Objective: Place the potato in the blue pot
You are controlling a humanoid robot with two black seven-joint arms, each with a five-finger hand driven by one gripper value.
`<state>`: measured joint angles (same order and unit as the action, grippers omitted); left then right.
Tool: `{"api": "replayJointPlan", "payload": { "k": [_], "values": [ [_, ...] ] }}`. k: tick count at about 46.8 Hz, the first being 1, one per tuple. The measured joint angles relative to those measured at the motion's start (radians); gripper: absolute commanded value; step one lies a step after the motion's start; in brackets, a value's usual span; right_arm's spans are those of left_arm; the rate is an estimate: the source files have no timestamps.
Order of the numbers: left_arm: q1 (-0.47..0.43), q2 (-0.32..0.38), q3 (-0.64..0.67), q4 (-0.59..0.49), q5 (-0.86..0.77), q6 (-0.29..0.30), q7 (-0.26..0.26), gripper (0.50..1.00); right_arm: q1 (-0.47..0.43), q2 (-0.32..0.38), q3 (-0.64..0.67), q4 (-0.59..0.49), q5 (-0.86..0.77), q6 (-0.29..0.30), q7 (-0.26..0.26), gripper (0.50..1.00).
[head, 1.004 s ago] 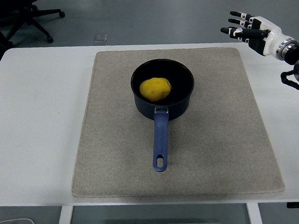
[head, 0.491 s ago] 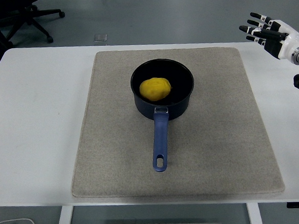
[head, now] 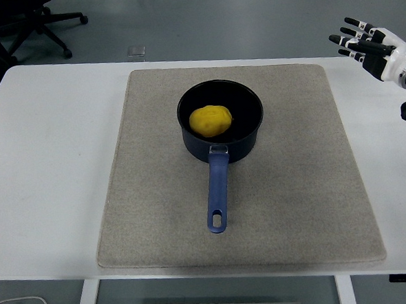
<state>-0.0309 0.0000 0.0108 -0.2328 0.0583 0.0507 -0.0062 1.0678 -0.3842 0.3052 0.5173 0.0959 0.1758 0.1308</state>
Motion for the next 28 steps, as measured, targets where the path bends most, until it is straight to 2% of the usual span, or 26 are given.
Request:
{"api": "replayJointPlan", "payload": {
  "k": [6, 10, 28],
  "values": [
    [0.000, 0.000, 0.000, 0.001, -0.001, 0.000, 0.000, 0.996, -0.021, 0.012, 0.090, 0.000, 0.010, -0.006, -0.005, 0.932],
    [0.000, 0.000, 0.000, 0.001, -0.002, 0.000, 0.000, 0.996, -0.022, 0.029, 0.117, 0.000, 0.010, -0.031, -0.005, 0.932],
    [0.000, 0.000, 0.000, 0.000, -0.002, 0.000, 0.000, 0.996, -0.040, 0.053, 0.129, 0.001, 0.010, -0.047, 0.001, 0.932]
  ]
}}
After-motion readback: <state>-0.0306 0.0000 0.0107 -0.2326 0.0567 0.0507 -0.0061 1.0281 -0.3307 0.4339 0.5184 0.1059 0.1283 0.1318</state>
